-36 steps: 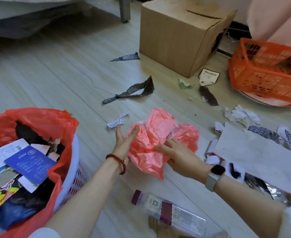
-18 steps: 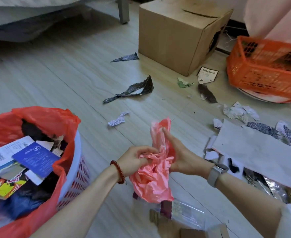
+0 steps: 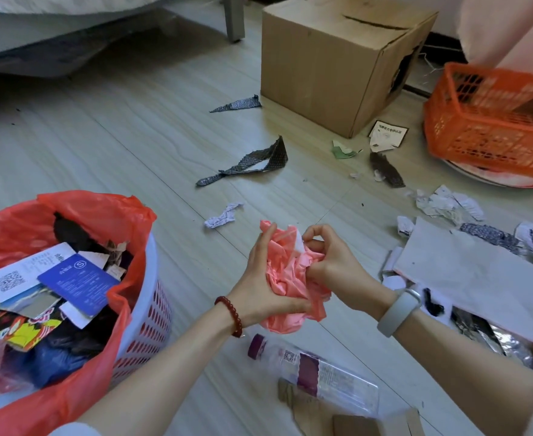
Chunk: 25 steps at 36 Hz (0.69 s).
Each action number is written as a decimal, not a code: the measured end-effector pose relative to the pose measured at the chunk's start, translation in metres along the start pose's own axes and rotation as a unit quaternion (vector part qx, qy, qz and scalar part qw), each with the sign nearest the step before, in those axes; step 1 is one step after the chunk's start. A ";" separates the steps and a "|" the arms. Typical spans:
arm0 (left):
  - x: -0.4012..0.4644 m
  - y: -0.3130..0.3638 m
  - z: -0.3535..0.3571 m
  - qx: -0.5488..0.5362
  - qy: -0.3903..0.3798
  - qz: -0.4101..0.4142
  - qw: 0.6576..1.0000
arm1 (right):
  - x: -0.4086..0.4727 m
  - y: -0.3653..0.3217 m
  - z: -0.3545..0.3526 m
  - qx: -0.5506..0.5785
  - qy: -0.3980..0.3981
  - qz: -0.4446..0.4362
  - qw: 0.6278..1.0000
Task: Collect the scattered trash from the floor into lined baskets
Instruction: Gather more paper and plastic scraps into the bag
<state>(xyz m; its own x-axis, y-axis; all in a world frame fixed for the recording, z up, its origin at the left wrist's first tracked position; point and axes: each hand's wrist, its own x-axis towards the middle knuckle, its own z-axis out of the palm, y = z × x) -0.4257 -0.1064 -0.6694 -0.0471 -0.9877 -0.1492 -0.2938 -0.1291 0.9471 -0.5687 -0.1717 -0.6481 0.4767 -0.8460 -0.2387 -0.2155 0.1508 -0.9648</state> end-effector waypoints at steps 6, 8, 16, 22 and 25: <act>0.016 0.009 -0.004 -0.052 0.058 0.000 0.997 | 0.000 -0.028 -0.008 0.000 -0.061 -0.032 0.998; 0.017 0.030 -0.010 -0.008 0.090 0.012 0.996 | 0.000 -0.043 -0.016 -0.034 -0.064 -0.071 0.995; -0.004 0.127 -0.109 0.210 0.294 0.121 0.925 | 0.027 -0.090 -0.002 -0.007 0.039 -0.178 0.983; -0.064 0.107 -0.184 0.322 0.311 0.027 0.894 | 0.052 -0.084 0.115 -0.119 -0.073 -0.121 0.983; -0.100 0.079 -0.206 0.411 0.300 -0.049 0.860 | 0.052 -0.086 0.169 -0.162 -0.129 -0.142 0.968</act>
<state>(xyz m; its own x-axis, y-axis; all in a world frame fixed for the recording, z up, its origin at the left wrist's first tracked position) -0.2471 -0.0363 -0.5212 0.4440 -0.8758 0.1895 -0.8553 -0.3512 0.3809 -0.3810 -0.1425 -0.5960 0.7438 -0.6678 -0.0280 -0.2794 -0.2727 -0.9206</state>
